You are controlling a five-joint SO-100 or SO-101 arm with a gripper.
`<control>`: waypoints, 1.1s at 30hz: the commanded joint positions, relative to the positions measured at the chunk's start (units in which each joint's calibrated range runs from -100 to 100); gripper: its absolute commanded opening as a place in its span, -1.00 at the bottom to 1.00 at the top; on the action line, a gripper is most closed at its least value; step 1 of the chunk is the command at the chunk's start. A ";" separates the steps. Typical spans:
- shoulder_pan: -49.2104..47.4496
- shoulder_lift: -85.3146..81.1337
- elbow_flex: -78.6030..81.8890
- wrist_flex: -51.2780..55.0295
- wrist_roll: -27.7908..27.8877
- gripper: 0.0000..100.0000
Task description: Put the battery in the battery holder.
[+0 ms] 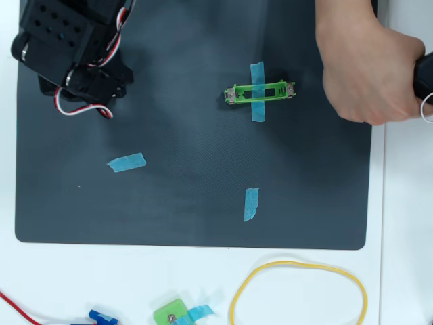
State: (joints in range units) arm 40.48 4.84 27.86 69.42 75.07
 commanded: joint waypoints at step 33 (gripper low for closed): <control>-2.65 -1.90 -1.16 -6.49 -12.58 -1.00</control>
State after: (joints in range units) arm 39.36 6.88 27.59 63.39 66.88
